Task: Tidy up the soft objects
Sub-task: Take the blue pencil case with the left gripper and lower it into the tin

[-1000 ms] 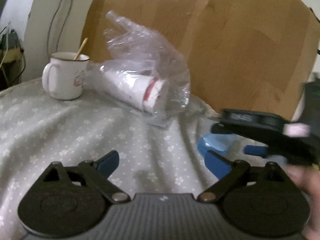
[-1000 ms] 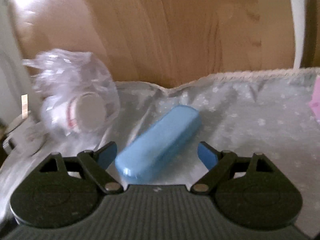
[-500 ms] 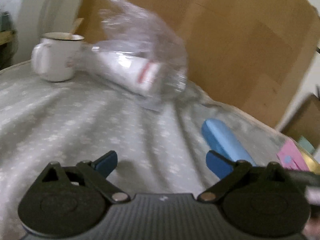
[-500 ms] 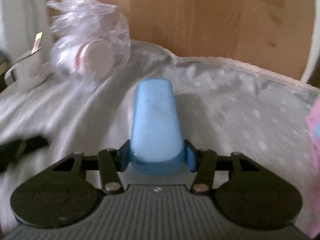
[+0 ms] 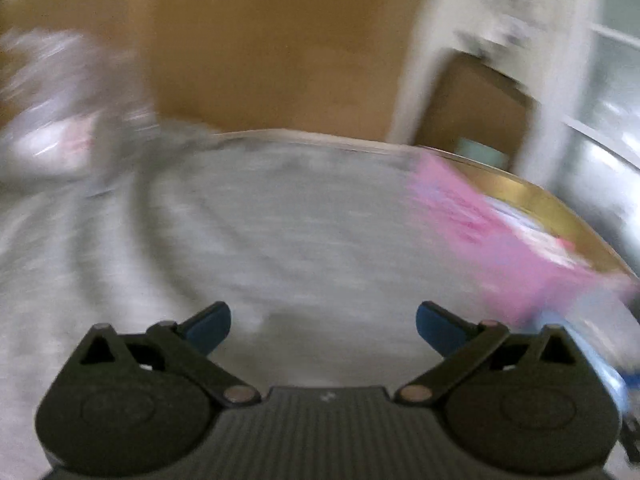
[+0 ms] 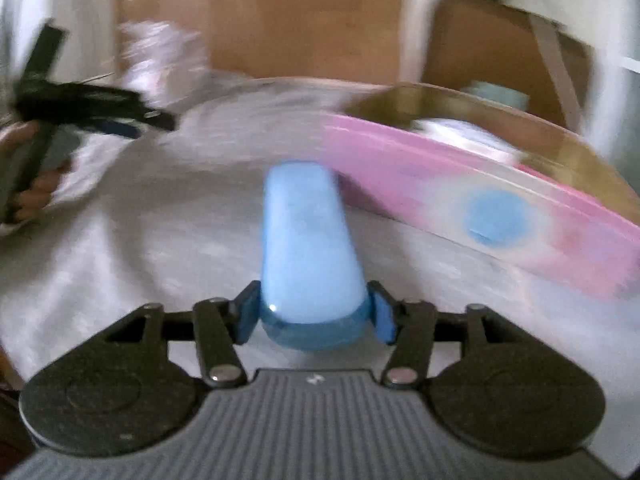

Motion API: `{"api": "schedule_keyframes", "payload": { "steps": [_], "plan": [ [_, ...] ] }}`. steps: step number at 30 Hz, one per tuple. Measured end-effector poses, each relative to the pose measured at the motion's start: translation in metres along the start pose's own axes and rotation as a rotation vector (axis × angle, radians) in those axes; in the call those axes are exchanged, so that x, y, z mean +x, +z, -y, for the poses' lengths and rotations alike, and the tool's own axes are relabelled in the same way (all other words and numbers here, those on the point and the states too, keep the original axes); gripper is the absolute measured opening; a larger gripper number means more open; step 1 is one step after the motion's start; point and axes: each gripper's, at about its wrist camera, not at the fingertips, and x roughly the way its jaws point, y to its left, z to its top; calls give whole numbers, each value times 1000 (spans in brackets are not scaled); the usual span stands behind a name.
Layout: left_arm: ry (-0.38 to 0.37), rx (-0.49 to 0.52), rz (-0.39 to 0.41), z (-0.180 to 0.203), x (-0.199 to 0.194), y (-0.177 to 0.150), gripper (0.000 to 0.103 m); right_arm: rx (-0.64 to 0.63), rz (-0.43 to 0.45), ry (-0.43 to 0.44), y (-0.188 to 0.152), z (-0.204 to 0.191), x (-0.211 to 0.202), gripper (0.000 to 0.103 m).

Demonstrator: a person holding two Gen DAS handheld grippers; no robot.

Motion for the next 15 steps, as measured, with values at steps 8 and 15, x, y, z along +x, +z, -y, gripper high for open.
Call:
{"api": "schedule_keyframes", "payload": {
  "steps": [8,15],
  "plan": [
    [-236,119,-113,115,28,1,102,96,87,-112,-28,36,-28,73],
    [-272,145,-210,152,56,-11,95,79,112,-75,-29,46,-14,73]
  ]
}}
